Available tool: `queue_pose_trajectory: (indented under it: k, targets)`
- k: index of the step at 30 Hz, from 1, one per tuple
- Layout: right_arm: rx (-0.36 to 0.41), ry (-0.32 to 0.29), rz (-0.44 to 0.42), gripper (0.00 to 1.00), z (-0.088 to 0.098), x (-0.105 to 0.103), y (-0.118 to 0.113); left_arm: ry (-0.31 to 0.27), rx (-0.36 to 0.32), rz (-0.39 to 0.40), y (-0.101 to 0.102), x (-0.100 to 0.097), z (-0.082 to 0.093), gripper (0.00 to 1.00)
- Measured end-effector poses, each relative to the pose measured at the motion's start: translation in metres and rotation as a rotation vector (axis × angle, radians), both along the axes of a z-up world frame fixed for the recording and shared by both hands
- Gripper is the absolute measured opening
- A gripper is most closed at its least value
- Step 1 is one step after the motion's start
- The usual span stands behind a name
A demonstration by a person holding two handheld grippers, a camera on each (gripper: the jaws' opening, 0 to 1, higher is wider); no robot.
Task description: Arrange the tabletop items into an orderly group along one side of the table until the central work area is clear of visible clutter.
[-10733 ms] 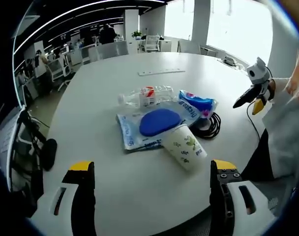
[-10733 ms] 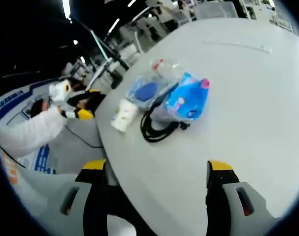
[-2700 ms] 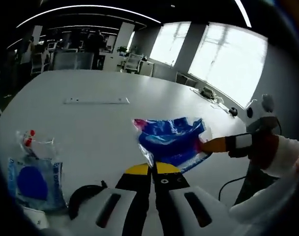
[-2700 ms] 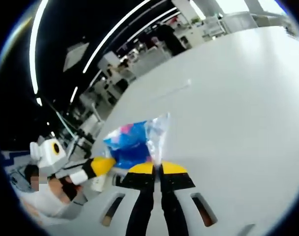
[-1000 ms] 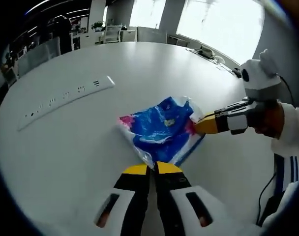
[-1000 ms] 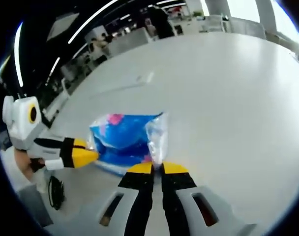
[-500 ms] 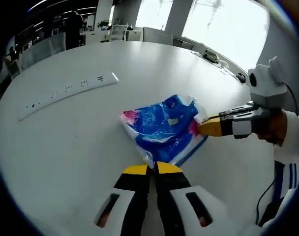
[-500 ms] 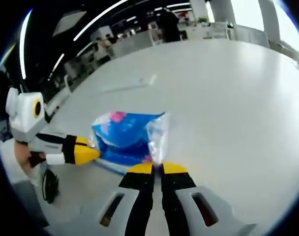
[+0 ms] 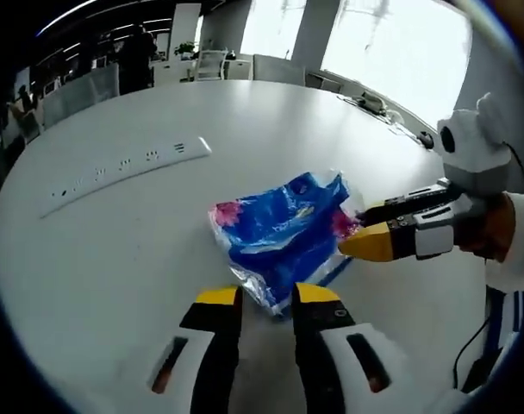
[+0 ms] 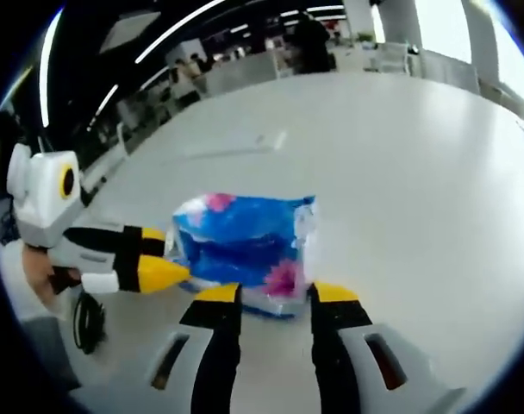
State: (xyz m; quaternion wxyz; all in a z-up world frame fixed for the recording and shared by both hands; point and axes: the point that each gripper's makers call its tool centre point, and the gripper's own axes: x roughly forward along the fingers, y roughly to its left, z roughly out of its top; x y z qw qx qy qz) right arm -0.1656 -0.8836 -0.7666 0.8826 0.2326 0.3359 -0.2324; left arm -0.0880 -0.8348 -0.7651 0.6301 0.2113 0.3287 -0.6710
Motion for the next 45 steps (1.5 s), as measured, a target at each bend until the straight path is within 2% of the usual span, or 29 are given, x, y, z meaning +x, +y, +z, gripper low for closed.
queue_pose_trajectory:
  k: [2,6,8,10,13,18,22,24,30,32,35,37,40,45]
  targets:
    - [0.007,-0.003,-0.010,0.36,0.001,-0.001,0.001,-0.001,-0.005,0.011,0.001,0.001,0.003,0.25]
    - [-0.030,0.020,-0.019,0.47,0.006,-0.008,0.001,0.005,-0.022,0.037,0.005,0.005,0.008,0.32]
    - [-0.023,0.007,-0.012,0.50,0.010,-0.011,0.004,-0.004,-0.042,0.048,0.008,0.007,0.014,0.39]
    - [-0.009,-0.023,-0.017,0.55,0.016,-0.014,0.009,0.000,-0.058,0.059,0.013,0.009,0.019,0.51]
    - [-0.021,-0.044,-0.009,0.58,0.025,-0.019,0.016,0.009,-0.082,0.070,0.021,0.010,0.028,0.59]
    - [-0.013,-0.087,0.000,0.62,0.043,-0.027,0.031,0.026,-0.112,0.078,0.038,0.009,0.045,0.62]
    - [-0.013,-0.122,0.005,0.61,0.058,-0.035,0.045,0.055,-0.182,0.078,0.055,0.005,0.069,0.66]
    - [-0.014,-0.138,0.005,0.62,0.065,-0.039,0.052,0.042,-0.197,0.065,0.064,0.005,0.077,0.66]
    - [-0.013,-0.184,0.002,0.60,0.081,-0.044,0.073,-0.029,-0.274,-0.049,0.087,-0.005,0.109,0.66]
    - [-0.015,-0.191,0.006,0.60,0.083,-0.045,0.081,-0.032,-0.310,-0.064,0.093,-0.008,0.121,0.66]
    - [-0.011,-0.198,0.011,0.60,0.085,-0.048,0.093,-0.023,-0.347,-0.067,0.102,-0.010,0.135,0.66]
    - [-0.009,-0.202,0.016,0.60,0.086,-0.049,0.100,-0.046,-0.373,-0.071,0.108,-0.010,0.146,0.66]
    - [-0.008,-0.209,0.023,0.60,0.088,-0.051,0.108,-0.050,-0.407,-0.066,0.115,-0.009,0.157,0.66]
    - [-0.005,-0.217,0.022,0.60,0.093,-0.058,0.117,-0.058,-0.431,-0.046,0.122,-0.005,0.165,0.66]
